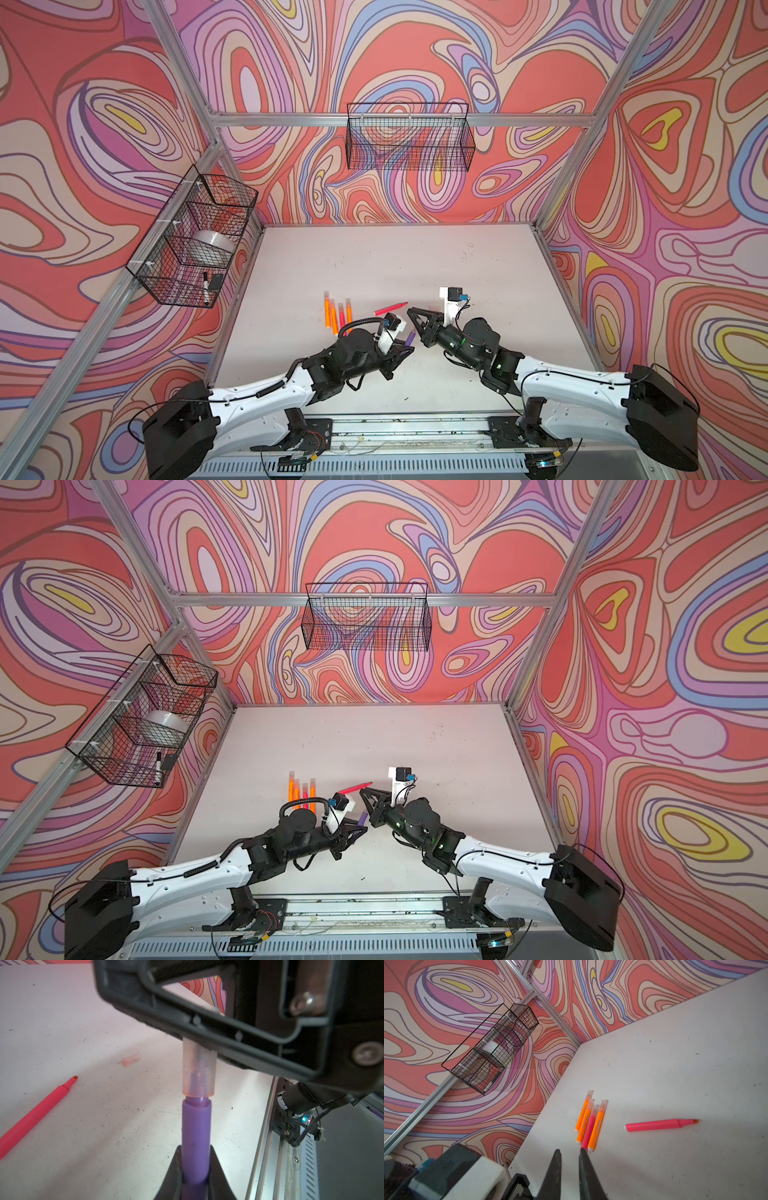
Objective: Insert the pens into the pen caps
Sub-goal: 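Press the cap down with the right gripper while the left holds the marker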
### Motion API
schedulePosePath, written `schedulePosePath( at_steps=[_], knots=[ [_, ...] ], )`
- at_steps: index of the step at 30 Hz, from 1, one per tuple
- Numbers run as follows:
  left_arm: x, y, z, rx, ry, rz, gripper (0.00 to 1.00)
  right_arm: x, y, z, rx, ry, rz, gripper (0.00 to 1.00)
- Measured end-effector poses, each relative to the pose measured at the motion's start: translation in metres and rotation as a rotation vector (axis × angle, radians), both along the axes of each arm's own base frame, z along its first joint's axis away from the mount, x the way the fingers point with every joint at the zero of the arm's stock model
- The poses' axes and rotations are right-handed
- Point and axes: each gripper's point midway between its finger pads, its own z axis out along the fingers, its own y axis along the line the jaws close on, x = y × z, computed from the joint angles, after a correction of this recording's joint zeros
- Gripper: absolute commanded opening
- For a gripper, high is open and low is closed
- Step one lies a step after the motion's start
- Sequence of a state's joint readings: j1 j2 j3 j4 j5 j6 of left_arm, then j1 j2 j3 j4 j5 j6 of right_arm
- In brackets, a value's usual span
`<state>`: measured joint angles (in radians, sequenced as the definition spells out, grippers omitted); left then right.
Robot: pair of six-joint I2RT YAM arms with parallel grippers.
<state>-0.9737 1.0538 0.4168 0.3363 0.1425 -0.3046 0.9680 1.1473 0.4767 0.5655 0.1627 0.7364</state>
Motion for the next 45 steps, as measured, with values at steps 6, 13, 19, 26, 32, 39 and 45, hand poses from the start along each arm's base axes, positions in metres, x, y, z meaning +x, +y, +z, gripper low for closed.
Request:
schedulePosePath(
  at_steps=[6,13,19,26,32,39,45],
  knots=[
    [0.009,0.011,0.005,0.053,-0.064,0.061,0.00,0.005,0.007,0.001,-0.024,0.074,-0.105,0.00],
    [0.017,0.025,-0.007,0.152,-0.099,0.118,0.00,0.011,0.018,-0.014,-0.100,0.135,-0.223,0.00],
    [0.025,0.030,-0.005,0.186,-0.114,0.165,0.00,0.018,0.022,-0.014,-0.122,0.134,-0.283,0.00],
    [0.028,0.034,-0.010,0.177,-0.046,0.144,0.00,0.019,0.030,-0.017,-0.110,0.104,-0.269,0.00],
    [0.022,0.037,-0.010,0.090,0.097,0.032,0.00,0.018,0.038,-0.016,-0.070,0.065,-0.226,0.00],
    [0.017,0.042,-0.004,0.068,0.121,0.018,0.00,0.014,0.045,-0.010,-0.025,0.053,-0.191,0.00],
    [0.025,0.057,-0.010,0.151,0.075,0.096,0.00,0.019,0.054,-0.021,-0.011,0.127,-0.249,0.00]
  ],
)
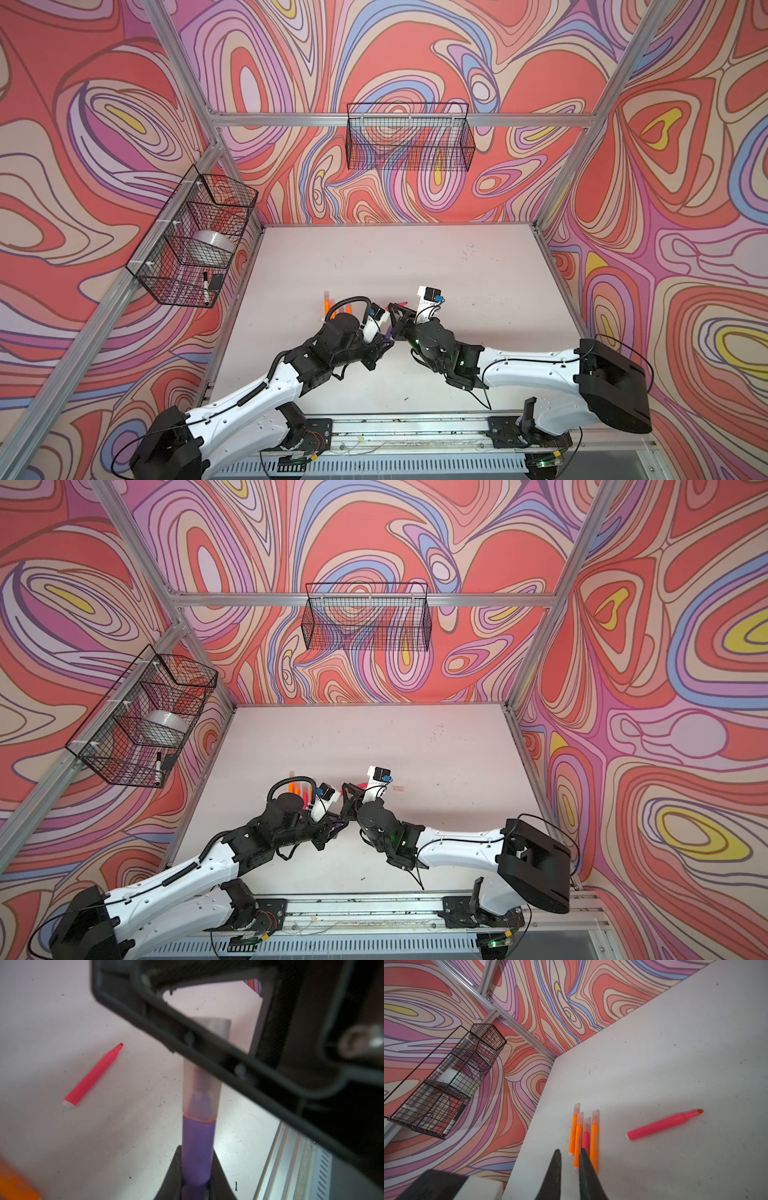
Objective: Insert the pens into the pen caps
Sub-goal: 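Press the cap down with the right gripper while the left holds the marker, then withdraw the right gripper while the left carries the capped marker toward the others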
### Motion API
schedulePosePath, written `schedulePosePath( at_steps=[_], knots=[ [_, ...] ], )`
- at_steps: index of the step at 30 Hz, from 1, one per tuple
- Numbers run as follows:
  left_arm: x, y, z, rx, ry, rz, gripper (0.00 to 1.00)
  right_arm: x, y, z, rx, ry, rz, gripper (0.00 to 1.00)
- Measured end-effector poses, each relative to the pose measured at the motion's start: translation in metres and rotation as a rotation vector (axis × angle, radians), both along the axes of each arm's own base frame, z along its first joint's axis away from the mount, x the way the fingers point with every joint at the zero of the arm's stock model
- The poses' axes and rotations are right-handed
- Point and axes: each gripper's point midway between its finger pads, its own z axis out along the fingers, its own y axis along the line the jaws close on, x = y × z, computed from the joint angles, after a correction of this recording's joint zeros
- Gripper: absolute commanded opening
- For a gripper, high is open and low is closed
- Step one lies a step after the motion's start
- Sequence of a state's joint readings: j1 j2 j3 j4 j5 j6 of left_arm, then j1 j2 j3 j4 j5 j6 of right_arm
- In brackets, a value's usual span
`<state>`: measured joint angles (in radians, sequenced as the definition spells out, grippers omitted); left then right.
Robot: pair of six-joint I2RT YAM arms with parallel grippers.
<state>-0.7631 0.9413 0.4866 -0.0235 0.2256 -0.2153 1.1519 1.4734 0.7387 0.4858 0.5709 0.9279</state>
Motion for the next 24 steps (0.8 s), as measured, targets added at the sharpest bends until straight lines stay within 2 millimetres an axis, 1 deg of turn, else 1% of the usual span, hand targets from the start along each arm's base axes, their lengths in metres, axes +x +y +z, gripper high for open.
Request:
schedulePosePath(
  at_steps=[3,7,12,17,22,23,24],
  knots=[
    [0.008,0.010,-0.002,0.069,-0.061,0.059,0.00,0.005,0.008,-0.002,-0.016,0.029,-0.040,0.00],
    [0.013,0.018,-0.003,0.130,-0.115,0.096,0.00,0.008,0.011,-0.004,-0.019,0.048,-0.060,0.00],
    [0.013,0.018,-0.004,0.148,-0.130,0.095,0.00,0.007,0.009,-0.006,-0.002,0.047,-0.065,0.00],
    [0.007,0.013,-0.005,0.133,-0.114,0.056,0.00,0.000,0.003,-0.004,0.004,0.040,-0.057,0.01],
    [0.000,0.001,0.001,0.082,-0.103,0.004,0.00,-0.009,-0.009,0.003,-0.011,0.027,-0.055,0.24],
    [0.006,0.003,0.005,0.066,-0.108,0.042,0.00,-0.017,-0.009,0.004,-0.016,0.031,-0.032,0.30],
    [0.017,0.009,0.008,0.052,-0.114,0.111,0.00,-0.029,-0.008,0.005,-0.026,0.034,-0.001,0.36]
  ],
)
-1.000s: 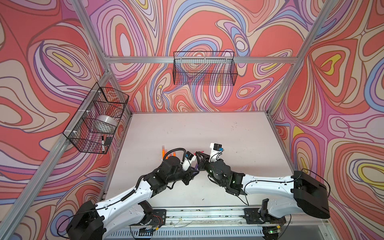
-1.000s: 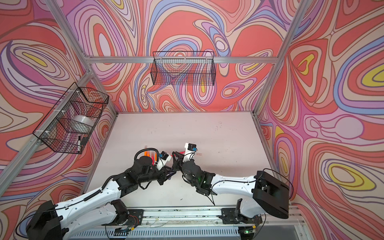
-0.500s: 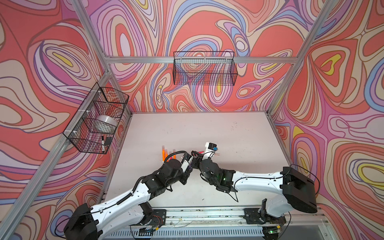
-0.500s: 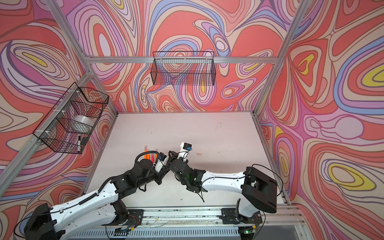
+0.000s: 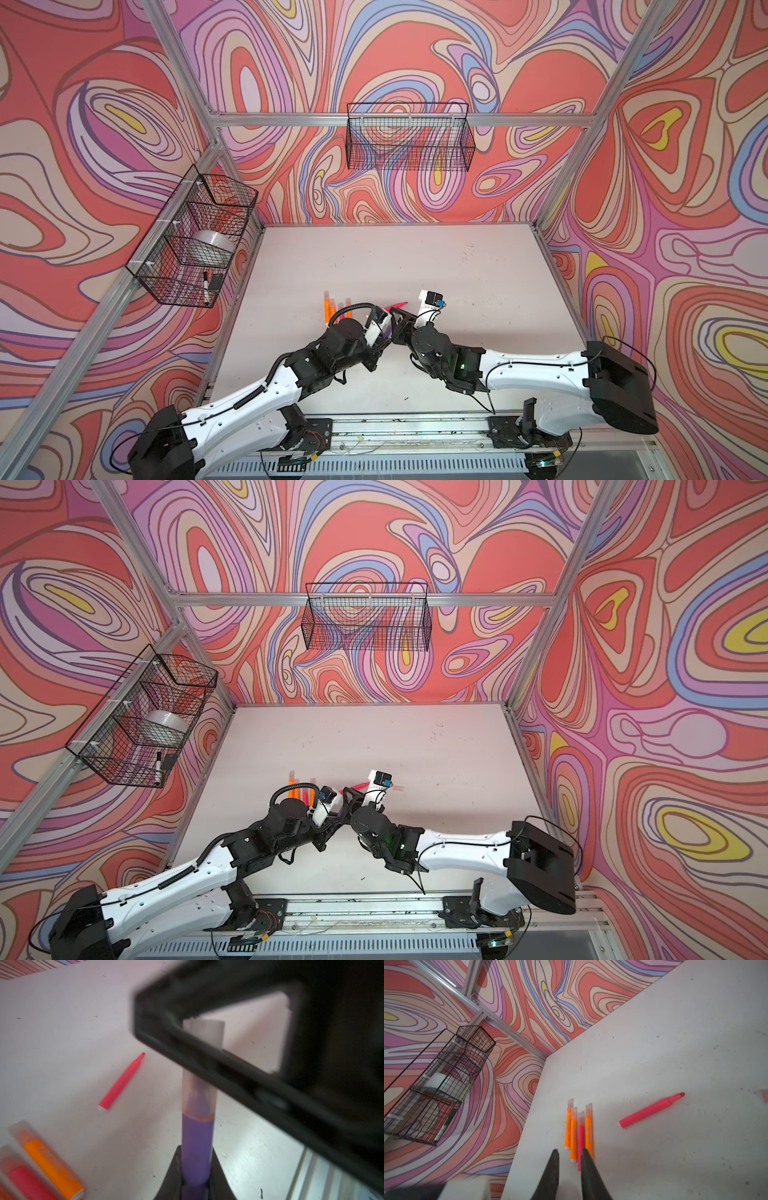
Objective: Insert the pens into the pen caps
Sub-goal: 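Withdraw the right gripper while the left carries the capped marker toward the others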
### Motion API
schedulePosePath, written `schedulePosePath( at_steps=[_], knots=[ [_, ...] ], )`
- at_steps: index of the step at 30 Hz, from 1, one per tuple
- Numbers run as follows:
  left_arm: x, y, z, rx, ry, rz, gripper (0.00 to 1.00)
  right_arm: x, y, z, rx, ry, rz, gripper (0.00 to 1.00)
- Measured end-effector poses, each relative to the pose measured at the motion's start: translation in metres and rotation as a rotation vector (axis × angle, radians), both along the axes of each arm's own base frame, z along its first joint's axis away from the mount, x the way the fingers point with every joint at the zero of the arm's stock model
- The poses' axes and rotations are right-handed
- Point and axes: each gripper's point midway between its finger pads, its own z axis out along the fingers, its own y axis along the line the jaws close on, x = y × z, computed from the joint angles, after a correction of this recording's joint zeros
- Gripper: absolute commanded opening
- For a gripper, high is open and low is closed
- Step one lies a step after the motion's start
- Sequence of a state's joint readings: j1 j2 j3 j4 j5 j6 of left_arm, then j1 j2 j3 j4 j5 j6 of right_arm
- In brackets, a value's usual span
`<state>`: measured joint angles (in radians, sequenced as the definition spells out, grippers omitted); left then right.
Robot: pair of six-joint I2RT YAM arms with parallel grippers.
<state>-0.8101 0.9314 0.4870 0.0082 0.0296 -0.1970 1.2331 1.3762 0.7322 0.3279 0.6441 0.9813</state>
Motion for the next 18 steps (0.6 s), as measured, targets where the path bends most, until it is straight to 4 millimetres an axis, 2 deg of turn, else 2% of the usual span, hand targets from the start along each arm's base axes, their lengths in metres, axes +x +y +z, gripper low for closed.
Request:
schedulePosePath(
  at_steps=[2,4,7,12,18],
  knots=[
    [0.020,0.012,0.011,-0.047,-0.029,0.115,0.00,-0.020,-0.004,-0.007,-0.047,0.008,0.048,0.44],
    [0.030,0.019,0.017,-0.086,-0.041,0.189,0.00,-0.027,-0.016,-0.016,-0.099,0.016,0.053,0.51],
    [0.032,0.026,0.006,-0.105,-0.017,0.247,0.00,-0.028,-0.040,-0.024,-0.160,0.014,0.021,0.56],
    [0.035,0.041,-0.048,-0.035,0.107,0.352,0.00,-0.028,-0.077,-0.016,-0.191,-0.012,-0.048,0.68],
    [0.042,0.061,-0.110,0.094,0.274,0.479,0.00,-0.020,-0.116,-0.016,-0.289,-0.031,-0.146,0.75]
  ],
)
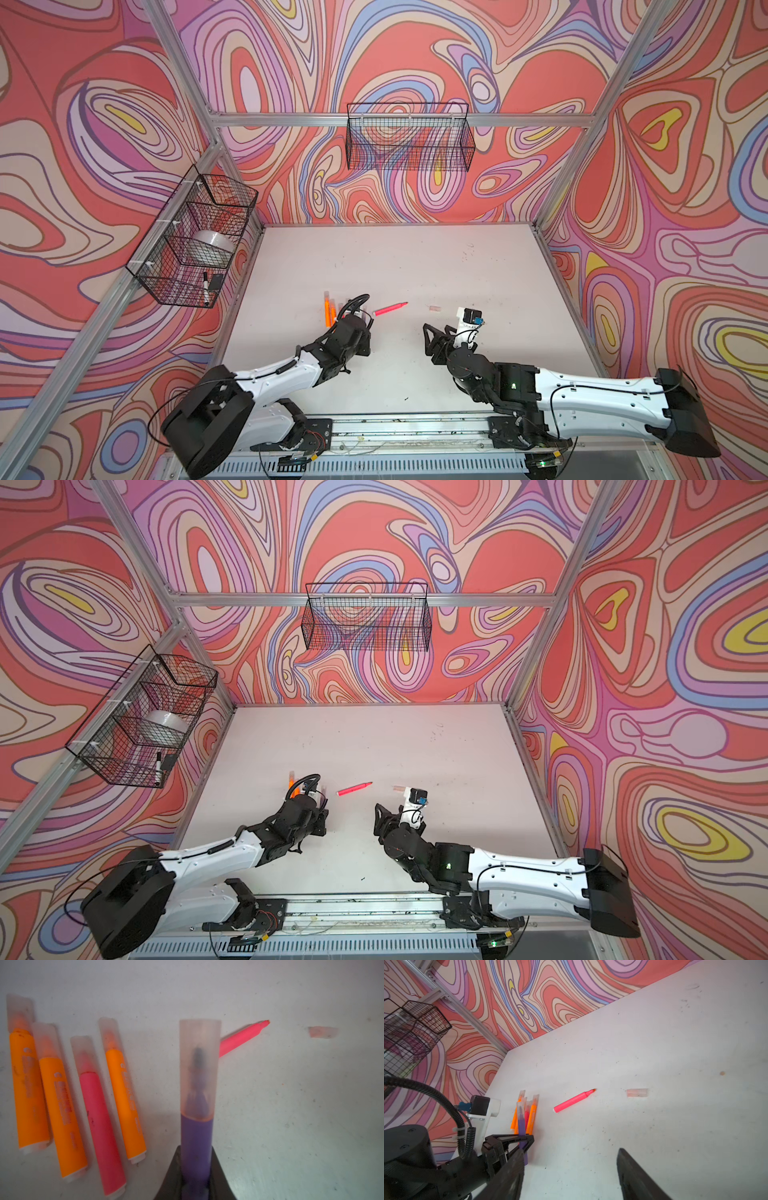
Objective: Insert the pens into the pen caps
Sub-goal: 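Withdraw the right gripper while the left carries the capped marker toward the others, then lower the capped purple marker beside the capped highlighters and open the left gripper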
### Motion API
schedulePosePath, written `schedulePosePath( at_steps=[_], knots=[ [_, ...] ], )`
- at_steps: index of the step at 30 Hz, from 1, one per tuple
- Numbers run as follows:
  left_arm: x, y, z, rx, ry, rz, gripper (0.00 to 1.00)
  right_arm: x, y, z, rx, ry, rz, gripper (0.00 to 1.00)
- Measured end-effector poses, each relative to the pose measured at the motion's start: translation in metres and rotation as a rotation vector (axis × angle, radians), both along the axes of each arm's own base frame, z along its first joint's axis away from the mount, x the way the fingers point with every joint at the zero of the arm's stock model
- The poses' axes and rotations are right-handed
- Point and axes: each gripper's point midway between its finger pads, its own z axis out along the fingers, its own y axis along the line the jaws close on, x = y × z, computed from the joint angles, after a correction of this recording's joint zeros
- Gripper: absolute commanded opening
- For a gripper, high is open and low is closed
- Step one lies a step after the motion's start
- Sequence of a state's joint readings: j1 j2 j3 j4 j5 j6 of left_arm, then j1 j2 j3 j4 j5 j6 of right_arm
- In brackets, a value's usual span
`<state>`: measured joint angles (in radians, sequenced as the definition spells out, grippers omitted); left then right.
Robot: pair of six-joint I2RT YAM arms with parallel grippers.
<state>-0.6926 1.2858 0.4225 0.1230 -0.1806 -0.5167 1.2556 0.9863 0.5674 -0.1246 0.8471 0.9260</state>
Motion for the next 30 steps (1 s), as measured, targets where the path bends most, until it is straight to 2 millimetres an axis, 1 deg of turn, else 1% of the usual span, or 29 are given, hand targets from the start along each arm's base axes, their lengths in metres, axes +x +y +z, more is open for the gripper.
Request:
schedulePosePath(
  at_steps=[3,6,9,11,14,17,20,24,28,30],
  knots=[
    [0.005,-0.001,-0.015,0.024,0.052,0.031,0.00,0.008,-0.015,-0.008,-0.078,0.019,-0.047,0.77],
    [0.018,-0.008,-0.016,0.019,0.054,0.059,0.00,0.024,-0.039,-0.017,-0.153,0.054,-0.121,0.77],
    [0.031,-0.015,-0.015,0.017,0.047,0.076,0.00,0.040,-0.070,-0.026,-0.216,0.091,-0.205,0.78],
    [0.038,-0.019,-0.015,0.021,0.045,0.085,0.00,0.047,-0.092,-0.026,-0.248,0.099,-0.258,0.80],
    [0.044,-0.021,-0.015,0.029,0.041,0.100,0.00,0.053,-0.114,-0.019,-0.265,0.077,-0.303,0.83],
    [0.048,-0.020,-0.015,0.046,0.044,0.118,0.00,0.062,-0.134,-0.014,-0.286,0.067,-0.347,0.83],
    [0.050,-0.014,-0.015,0.083,0.051,0.145,0.00,0.076,-0.153,-0.019,-0.307,0.095,-0.390,0.82],
    [0.049,-0.003,-0.016,0.145,0.064,0.177,0.00,0.092,-0.170,-0.037,-0.331,0.159,-0.417,0.82],
    [0.051,0.009,-0.016,0.222,0.077,0.208,0.00,0.106,-0.180,-0.053,-0.347,0.198,-0.430,0.80],
    [0.052,0.014,-0.017,0.262,0.084,0.218,0.00,0.111,-0.184,-0.058,-0.355,0.206,-0.441,0.77]
  ],
)
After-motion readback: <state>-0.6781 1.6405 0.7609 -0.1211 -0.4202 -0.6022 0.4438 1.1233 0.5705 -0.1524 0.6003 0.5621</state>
